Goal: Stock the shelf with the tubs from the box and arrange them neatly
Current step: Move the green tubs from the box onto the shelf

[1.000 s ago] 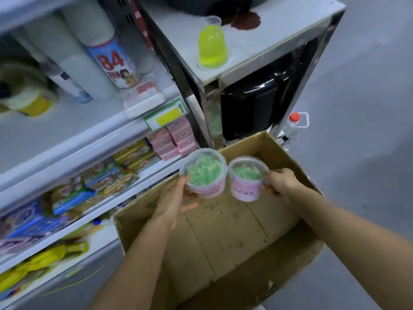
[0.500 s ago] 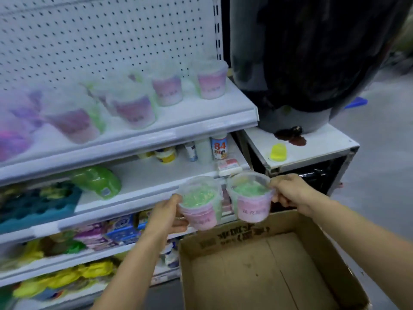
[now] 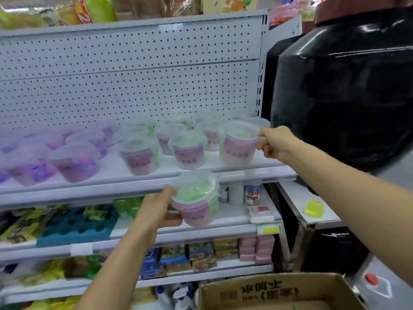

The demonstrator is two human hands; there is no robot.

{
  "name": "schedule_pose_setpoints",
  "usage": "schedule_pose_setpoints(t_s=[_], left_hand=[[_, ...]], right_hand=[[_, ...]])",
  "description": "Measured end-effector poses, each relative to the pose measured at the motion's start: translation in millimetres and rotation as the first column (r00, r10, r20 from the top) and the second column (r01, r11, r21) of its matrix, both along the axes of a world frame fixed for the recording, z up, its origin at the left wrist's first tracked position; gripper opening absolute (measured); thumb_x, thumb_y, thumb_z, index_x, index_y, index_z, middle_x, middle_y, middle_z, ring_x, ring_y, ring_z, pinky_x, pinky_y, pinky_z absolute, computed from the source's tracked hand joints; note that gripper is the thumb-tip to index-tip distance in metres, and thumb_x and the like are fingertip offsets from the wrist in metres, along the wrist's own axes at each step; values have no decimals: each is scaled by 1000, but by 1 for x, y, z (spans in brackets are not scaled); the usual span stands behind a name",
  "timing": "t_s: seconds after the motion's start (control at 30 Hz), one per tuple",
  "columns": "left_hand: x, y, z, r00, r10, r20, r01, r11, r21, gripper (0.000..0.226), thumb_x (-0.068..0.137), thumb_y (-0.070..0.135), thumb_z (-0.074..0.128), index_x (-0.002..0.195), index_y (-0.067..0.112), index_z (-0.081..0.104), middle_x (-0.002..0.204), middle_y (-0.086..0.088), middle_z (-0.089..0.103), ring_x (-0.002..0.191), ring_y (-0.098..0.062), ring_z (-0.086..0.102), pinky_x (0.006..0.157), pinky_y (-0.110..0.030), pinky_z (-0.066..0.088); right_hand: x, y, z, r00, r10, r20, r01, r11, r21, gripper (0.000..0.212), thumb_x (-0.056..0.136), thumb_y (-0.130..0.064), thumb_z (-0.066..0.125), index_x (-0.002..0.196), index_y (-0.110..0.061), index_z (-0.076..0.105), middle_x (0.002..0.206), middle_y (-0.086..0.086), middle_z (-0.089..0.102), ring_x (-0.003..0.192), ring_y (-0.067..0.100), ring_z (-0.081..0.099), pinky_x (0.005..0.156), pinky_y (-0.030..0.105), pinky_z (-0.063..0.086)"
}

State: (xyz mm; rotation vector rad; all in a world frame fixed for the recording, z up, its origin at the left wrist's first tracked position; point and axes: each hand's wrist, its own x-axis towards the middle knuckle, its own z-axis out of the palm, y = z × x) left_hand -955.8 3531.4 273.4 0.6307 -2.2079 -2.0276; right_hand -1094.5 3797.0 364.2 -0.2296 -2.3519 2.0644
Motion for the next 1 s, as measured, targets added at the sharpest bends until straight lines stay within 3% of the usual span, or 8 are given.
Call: schedule_pose_setpoints(t_s=[0.13, 0.33, 0.43, 0.53, 0.63, 0.73, 0.9, 1.0], left_hand=[[-5, -12, 13, 1000, -2, -22, 2, 1000, 5, 32, 86, 35, 55, 90, 8, 71, 81, -18, 74, 68, -35, 72, 56, -35, 59], [-10, -16, 26, 999, 6, -44, -5, 1000, 24, 33, 88, 36, 57, 92, 6, 70, 88, -22, 71, 68, -35, 72, 55, -35, 58], [-15, -10, 29, 999, -10, -53, 12, 1000, 27, 34, 86, 37, 57, 92, 6, 70, 84, -20, 72, 68, -35, 72, 55, -35, 58], [-24, 0, 32, 998, -28, -58, 31, 999, 41, 33, 85, 37, 58, 92, 7, 69, 79, -15, 71, 69, -37, 72, 58, -37, 58], [-34, 19, 38, 996, -53, -68, 55, 998, 36, 36, 85, 38, 58, 95, 5, 66, 85, -17, 70, 69, -39, 71, 58, -38, 58], [-42, 45, 45, 992, -100, -82, 100, 995, 3, 36, 85, 38, 57, 99, 6, 65, 86, -18, 71, 67, -39, 71, 57, -39, 58], [-51, 86, 62, 975, -178, -136, 171, 983, -60, 48, 93, 55, 41, 82, 11, 58, 90, -14, 71, 73, -35, 72, 67, -44, 60], [-60, 99, 66, 918, -249, -309, 96, 895, -437, 42, 93, 58, 34, 95, 22, 56, 97, -2, 66, 88, -26, 66, 77, -40, 53]], right_hand=[[-31, -25, 1, 999, -25, 44, 19, 994, 112, 7, 83, -9, 47, 88, -6, 51, 59, 13, 56, 41, 14, 34, 42, 22, 30], [-49, -29, -15, 995, 25, 100, -45, 979, 200, 29, 89, -14, 48, 116, -3, 52, 65, 13, 58, 43, 16, 43, 44, 23, 37], [-38, -19, -15, 989, 92, -117, -4, 802, 597, 48, 92, -39, 47, 128, -7, 46, 92, 13, 63, 69, 22, 54, 62, 35, 45], [2, -13, -10, 827, 383, -411, -29, 759, 650, 63, 82, -62, 52, 136, -32, 42, 117, -6, 56, 99, 11, 54, 81, 35, 47], [53, -11, -10, 580, 732, -358, -260, 582, 770, 74, 63, -78, 60, 130, -51, 44, 133, -19, 43, 124, -5, 36, 103, 26, 38], [69, -4, -21, 465, 822, -328, -9, 375, 927, 66, 72, -65, 63, 132, -42, 50, 137, -15, 45, 128, 8, 35, 92, 33, 46], [61, 40, -20, 485, 660, -574, 90, 615, 784, 37, 81, -33, 72, 116, -20, 68, 111, -6, 66, 103, 16, 57, 83, 41, 52], [39, 68, -13, 622, 507, -597, 119, 692, 712, 36, 80, -33, 72, 115, -24, 69, 105, -8, 65, 92, 6, 51, 84, 35, 49]])
